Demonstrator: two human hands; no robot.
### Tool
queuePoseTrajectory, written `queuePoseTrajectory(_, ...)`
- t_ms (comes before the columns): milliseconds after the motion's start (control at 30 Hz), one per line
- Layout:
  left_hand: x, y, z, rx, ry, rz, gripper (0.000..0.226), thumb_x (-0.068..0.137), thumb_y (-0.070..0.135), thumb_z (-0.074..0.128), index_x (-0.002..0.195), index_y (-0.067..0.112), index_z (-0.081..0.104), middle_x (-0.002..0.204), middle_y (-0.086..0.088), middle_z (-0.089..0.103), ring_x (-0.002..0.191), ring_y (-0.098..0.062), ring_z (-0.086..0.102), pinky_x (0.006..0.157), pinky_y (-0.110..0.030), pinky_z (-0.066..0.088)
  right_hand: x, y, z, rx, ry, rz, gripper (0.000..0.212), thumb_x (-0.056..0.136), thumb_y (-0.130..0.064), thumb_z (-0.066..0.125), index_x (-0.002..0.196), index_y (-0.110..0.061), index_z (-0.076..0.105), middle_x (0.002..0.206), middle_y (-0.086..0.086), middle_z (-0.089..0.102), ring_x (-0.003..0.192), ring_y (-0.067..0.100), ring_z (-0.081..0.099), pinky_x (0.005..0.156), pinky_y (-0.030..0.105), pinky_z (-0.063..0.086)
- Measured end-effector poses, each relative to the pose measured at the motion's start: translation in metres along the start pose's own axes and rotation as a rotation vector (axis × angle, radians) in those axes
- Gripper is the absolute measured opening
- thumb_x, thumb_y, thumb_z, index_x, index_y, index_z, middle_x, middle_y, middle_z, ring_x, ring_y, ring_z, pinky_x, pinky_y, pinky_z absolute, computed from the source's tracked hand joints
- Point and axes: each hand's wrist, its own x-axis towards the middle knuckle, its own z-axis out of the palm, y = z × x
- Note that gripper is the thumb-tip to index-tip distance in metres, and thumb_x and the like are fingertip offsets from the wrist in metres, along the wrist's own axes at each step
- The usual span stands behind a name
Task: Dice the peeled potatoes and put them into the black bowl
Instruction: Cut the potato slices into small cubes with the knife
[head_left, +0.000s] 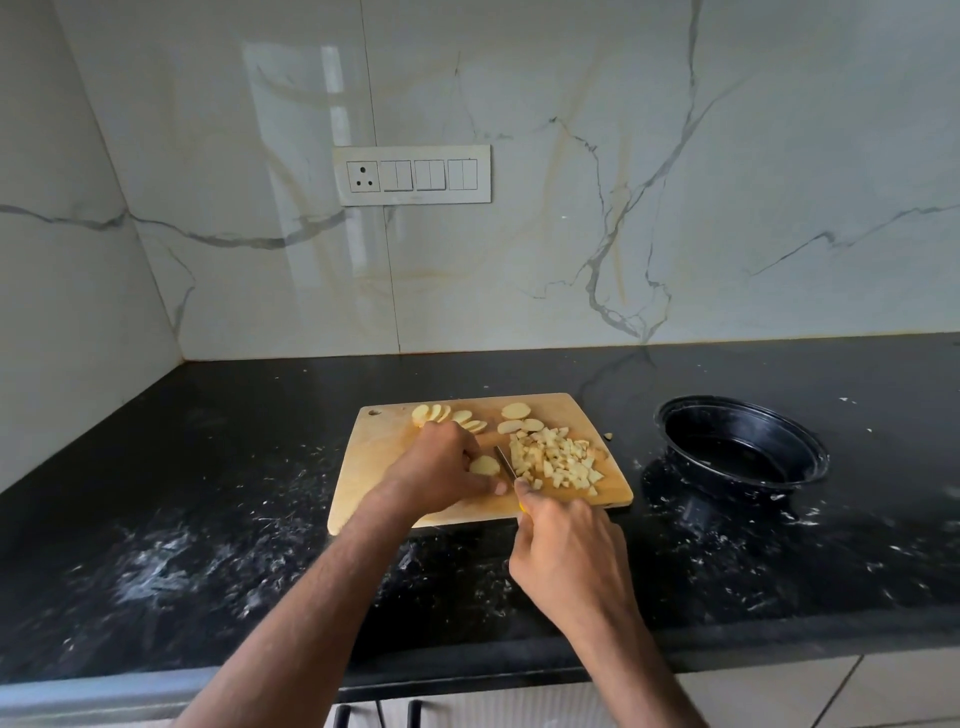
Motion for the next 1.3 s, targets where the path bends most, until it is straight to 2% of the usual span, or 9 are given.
queuePoseTrajectory(200,-0.004,-0.019,-0.008,-0.033,-0.040,0.160,0.032,0.080,0.031,0.082,0.064,0.019,0.058,0.064,0.007,0.051,0.058,-0.007,0.039,0.054,-0.022,0.033,-0.002,-0.001,0.004,-0.052,-0.027,-0.083,0.048,0.097,-0.027,0.052,0.145,-0.025,0.050,0.076,-0.004,0.070,0.064,0.013,0.065,0.059,0.028,0.057)
queuePoseTrajectory(333,-0.003,-0.021,-0.003,-0.074,0.014,0.113,0.032,0.078,0.031,0.086,0.062,0.019,0.060,0.063,0.007,0.052,0.058,-0.007,0.039,0.055,-0.023,0.035,-0.001,-0.001,0.008,-0.100,-0.059,-0.155,0.050,0.097,-0.024,0.052,0.147,-0.022,0.048,0.070,-0.004,0.067,0.057,0.013,0.059,0.053,0.029,0.053)
queuePoseTrajectory(467,-0.003,-0.021,0.001,-0.075,0.050,0.048,0.030,0.076,0.035,0.087,0.073,0.011,0.069,0.068,0.004,0.056,0.062,-0.009,0.042,0.057,-0.026,0.039,-0.001,0.000,0.008,-0.073,-0.059,-0.159,0.049,0.099,-0.028,0.050,0.148,-0.023,0.046,0.074,-0.005,0.068,0.059,0.011,0.059,0.055,0.026,0.052)
queuePoseTrajectory(600,-0.010,-0.018,0.009,0.049,0.141,-0.034,0.023,0.079,0.048,0.079,0.090,0.029,0.072,0.082,0.011,0.063,0.074,-0.009,0.055,0.058,-0.026,0.039,-0.001,0.000,0.008,-0.072,-0.038,-0.108,0.048,0.097,-0.030,0.053,0.145,-0.024,0.050,0.076,-0.004,0.069,0.062,0.011,0.062,0.055,0.026,0.054)
queuePoseTrajectory(767,-0.012,-0.013,0.015,0.094,0.176,-0.125,0.038,0.080,0.051,0.076,0.063,0.027,0.051,0.071,0.010,0.056,0.070,-0.015,0.053,0.058,-0.030,0.037,-0.001,-0.002,0.008,-0.070,-0.041,-0.101,0.049,0.097,-0.030,0.053,0.146,-0.025,0.049,0.076,-0.004,0.069,0.062,0.010,0.062,0.057,0.026,0.055)
queuePoseTrajectory(933,-0.014,-0.009,0.017,0.087,0.201,-0.159,0.045,0.078,0.054,0.078,0.062,0.027,0.045,0.070,0.010,0.054,0.067,-0.013,0.049,0.056,-0.028,0.034,-0.003,-0.001,0.006,-0.053,-0.008,-0.079,0.046,0.097,-0.031,0.054,0.143,-0.025,0.053,0.070,-0.003,0.070,0.058,0.011,0.064,0.057,0.025,0.054)
queuePoseTrajectory(1067,-0.013,-0.011,0.016,0.118,0.195,-0.129,0.041,0.078,0.060,0.074,0.069,0.029,0.049,0.079,0.010,0.061,0.073,-0.014,0.055,0.061,-0.029,0.039,-0.006,-0.001,0.006,-0.018,-0.023,-0.089,0.048,0.100,-0.034,0.047,0.148,-0.029,0.046,0.081,-0.002,0.072,0.068,0.014,0.067,0.064,0.028,0.057)
queuePoseTrajectory(1167,-0.014,-0.011,0.015,0.129,0.190,-0.085,0.042,0.080,0.059,0.072,0.068,0.023,0.053,0.074,0.010,0.061,0.067,-0.012,0.055,0.057,-0.028,0.039,-0.007,0.000,0.006,-0.017,-0.024,-0.082,0.049,0.100,-0.035,0.047,0.149,-0.029,0.044,0.081,-0.002,0.071,0.067,0.015,0.065,0.065,0.030,0.057)
queuePoseTrajectory(1300,-0.014,-0.013,0.016,0.147,0.207,-0.083,0.034,0.081,0.059,0.072,0.084,0.025,0.069,0.083,0.011,0.066,0.077,-0.014,0.061,0.070,-0.032,0.055,-0.007,0.000,0.006,-0.011,-0.024,-0.088,0.050,0.099,-0.035,0.048,0.148,-0.029,0.044,0.078,-0.004,0.071,0.063,0.012,0.063,0.062,0.028,0.057)
